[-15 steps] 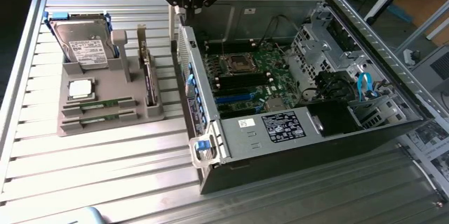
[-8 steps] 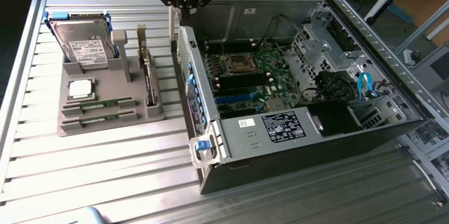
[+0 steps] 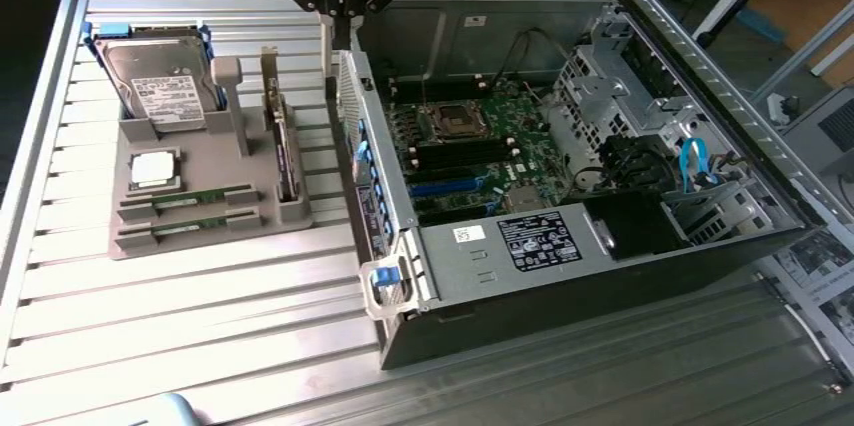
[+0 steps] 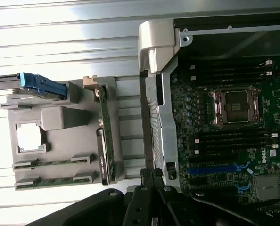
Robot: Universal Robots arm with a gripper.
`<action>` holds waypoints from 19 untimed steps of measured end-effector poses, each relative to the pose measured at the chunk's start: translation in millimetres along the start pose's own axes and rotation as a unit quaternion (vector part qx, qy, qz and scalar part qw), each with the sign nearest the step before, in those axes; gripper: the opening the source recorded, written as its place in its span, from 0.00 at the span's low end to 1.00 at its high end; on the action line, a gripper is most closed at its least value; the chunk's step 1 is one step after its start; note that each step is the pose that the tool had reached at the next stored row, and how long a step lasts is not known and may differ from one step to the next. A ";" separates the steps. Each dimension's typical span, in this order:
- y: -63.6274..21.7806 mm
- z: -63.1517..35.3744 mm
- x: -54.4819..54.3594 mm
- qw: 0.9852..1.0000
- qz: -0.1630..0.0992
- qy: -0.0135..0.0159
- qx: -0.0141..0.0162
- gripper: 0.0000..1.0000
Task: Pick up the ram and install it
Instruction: 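Reach for the ram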
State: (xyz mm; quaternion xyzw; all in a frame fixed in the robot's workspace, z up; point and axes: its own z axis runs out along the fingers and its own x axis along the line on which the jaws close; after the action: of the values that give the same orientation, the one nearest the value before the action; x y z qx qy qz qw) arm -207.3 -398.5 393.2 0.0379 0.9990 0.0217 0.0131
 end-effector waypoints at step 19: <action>-1.5 -0.6 22.6 1.000 0.000 0.000 0.000 0.11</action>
State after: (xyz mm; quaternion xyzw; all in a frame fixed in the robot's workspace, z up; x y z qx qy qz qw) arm -229.9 -398.3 393.1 0.0378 0.9990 0.0217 0.0131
